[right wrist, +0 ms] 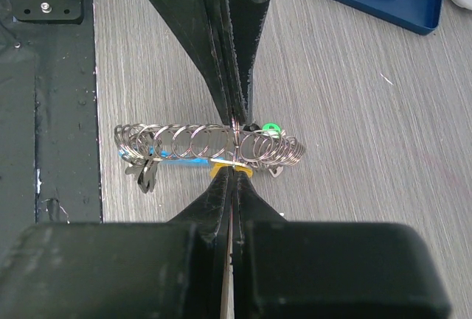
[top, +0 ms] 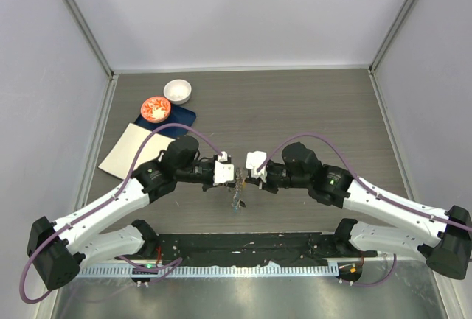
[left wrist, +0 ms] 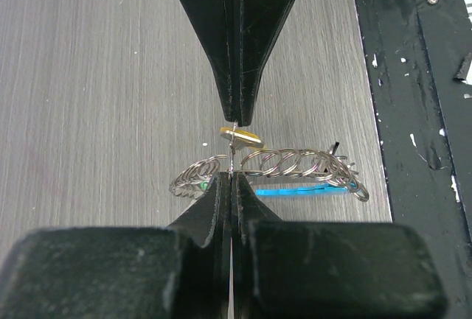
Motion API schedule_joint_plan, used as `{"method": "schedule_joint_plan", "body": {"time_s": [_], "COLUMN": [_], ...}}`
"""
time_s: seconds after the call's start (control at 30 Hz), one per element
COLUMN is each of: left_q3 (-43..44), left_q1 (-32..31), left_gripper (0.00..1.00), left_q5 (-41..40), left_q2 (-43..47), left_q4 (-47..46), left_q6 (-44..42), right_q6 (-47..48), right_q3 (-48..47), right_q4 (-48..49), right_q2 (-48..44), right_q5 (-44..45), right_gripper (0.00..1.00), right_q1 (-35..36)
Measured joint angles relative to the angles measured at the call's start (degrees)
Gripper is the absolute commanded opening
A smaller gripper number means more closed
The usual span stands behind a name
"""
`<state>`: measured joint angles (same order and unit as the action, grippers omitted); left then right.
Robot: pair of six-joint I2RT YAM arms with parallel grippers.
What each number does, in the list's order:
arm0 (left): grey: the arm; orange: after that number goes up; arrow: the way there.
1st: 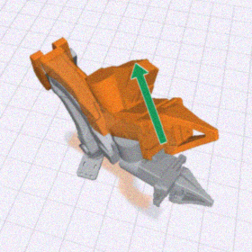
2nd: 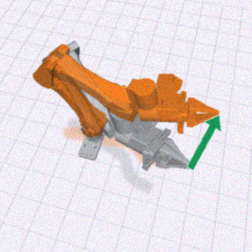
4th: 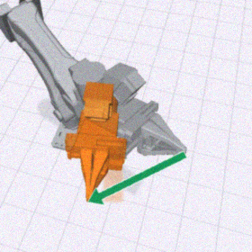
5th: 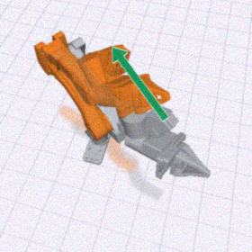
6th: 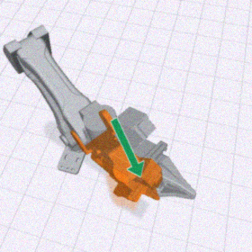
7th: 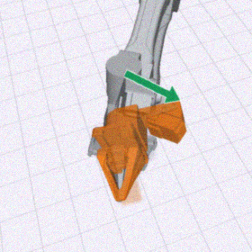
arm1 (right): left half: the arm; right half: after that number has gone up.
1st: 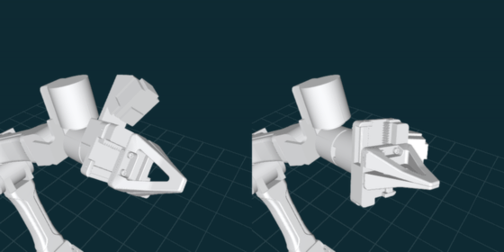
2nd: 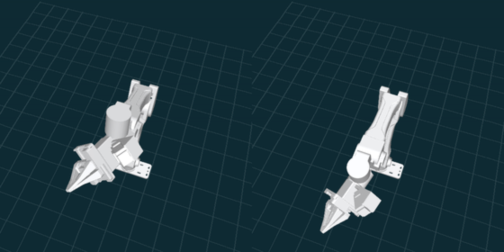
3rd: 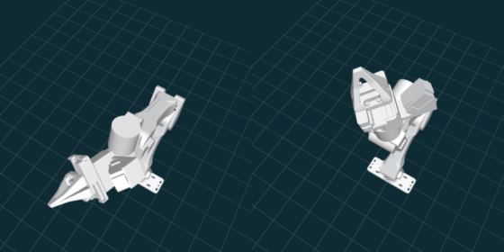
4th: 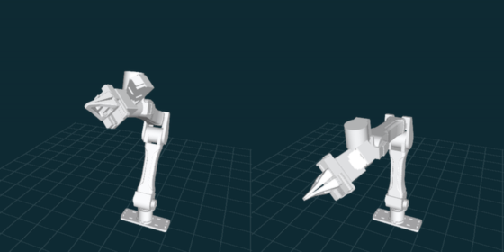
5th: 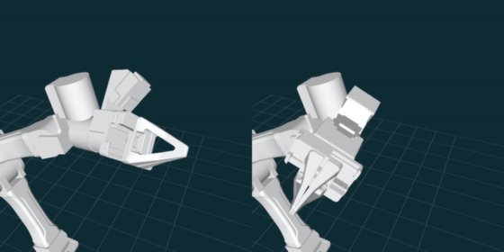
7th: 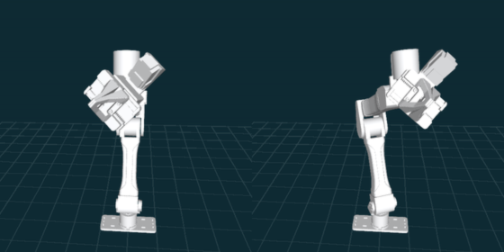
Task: Put the keys on the keyring
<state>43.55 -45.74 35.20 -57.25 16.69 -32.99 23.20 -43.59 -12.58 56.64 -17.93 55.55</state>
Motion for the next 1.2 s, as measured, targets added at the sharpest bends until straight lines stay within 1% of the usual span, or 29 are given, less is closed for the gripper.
{"method": "schedule_joint_plan", "body": {"time_s": [0.37,1.2], "left_q3": [0.0,0.0], "left_q1": [0.0,0.1], "left_gripper": [0.00,0.00], "left_q5": [2.4,3.3], "left_q2": [-0.7,-1.4], "left_q4": [1.2,2.1], "left_q6": [0.0,0.5], "right_q6": [0.9,2.4], "right_q3": [0.0,-0.2], "right_q4": [-1.5,-2.1], "right_q2": [0.0,1.1], "right_q5": [-0.9,-1.3], "right_gripper": [0.01,0.01], "right_q1": [0.5,1.8]}}
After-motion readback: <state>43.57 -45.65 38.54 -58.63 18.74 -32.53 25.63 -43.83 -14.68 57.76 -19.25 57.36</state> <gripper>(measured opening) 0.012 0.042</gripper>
